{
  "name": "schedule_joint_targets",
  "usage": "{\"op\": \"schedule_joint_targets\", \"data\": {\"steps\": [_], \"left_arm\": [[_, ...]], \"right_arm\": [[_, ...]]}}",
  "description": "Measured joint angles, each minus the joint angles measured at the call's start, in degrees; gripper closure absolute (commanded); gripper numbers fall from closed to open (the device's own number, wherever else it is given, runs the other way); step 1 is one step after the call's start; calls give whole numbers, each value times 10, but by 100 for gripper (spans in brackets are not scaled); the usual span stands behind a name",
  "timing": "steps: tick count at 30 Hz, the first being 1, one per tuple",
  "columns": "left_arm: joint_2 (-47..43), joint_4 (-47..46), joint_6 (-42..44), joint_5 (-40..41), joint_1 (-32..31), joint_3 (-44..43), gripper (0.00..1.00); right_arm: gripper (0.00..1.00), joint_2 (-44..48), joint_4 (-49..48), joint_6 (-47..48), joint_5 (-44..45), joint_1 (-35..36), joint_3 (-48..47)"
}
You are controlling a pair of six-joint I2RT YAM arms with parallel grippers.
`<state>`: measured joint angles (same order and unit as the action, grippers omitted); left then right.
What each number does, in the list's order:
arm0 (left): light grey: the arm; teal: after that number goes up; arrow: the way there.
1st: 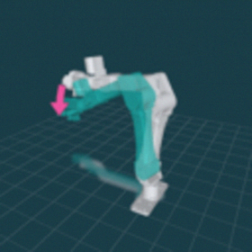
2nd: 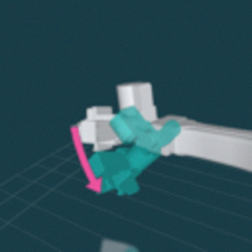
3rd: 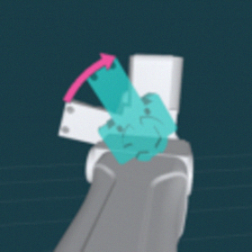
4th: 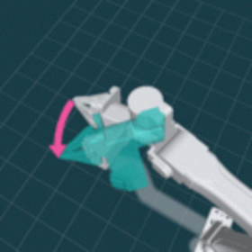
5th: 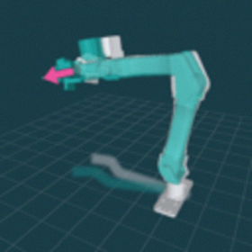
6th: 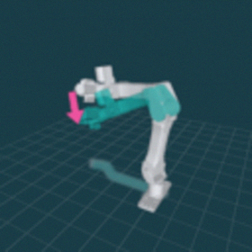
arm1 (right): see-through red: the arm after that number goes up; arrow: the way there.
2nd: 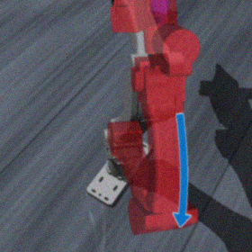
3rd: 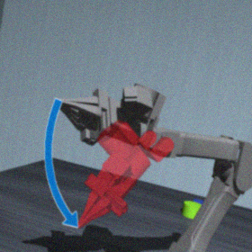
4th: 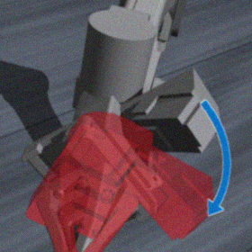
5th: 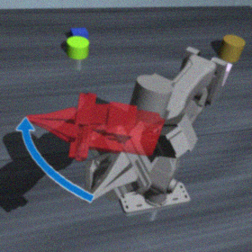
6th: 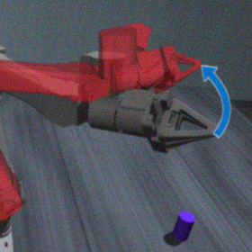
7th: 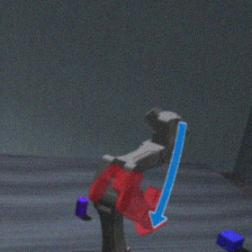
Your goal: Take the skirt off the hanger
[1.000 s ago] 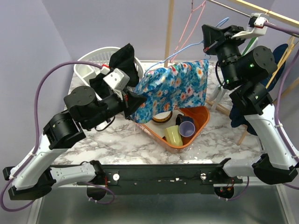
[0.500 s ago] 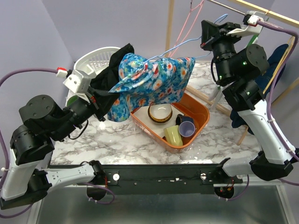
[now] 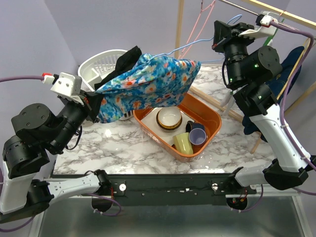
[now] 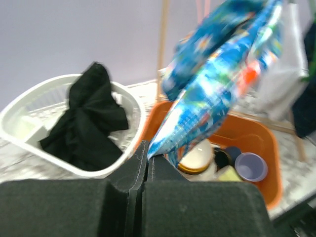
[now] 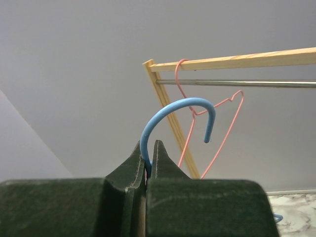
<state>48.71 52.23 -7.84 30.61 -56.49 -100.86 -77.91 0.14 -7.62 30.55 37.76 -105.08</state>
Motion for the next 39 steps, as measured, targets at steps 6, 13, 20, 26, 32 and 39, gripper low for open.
{"op": "schedule_joint_targets", "data": {"steps": [6, 13, 20, 26, 32, 39], "left_arm": [[15, 0, 47, 175, 0, 0, 100], [60, -93, 162, 313, -1, 4, 100], [119, -175, 208, 292, -1, -34, 100], [188, -265, 270, 285, -1, -85, 100], [236, -411, 361, 270, 16, -109, 100], [329, -383, 310, 198, 129, -196, 100]], "right_arm": [[99, 0, -5, 15, 12, -7, 0], [99, 7, 0, 16, -23, -13, -7], [99, 46, 16, 16, -135, -17, -7], [99, 100, 30, 10, -187, -17, 6], [99, 134, 35, -6, -249, -17, 24], [99, 170, 48, -27, -352, -18, 81]]}}
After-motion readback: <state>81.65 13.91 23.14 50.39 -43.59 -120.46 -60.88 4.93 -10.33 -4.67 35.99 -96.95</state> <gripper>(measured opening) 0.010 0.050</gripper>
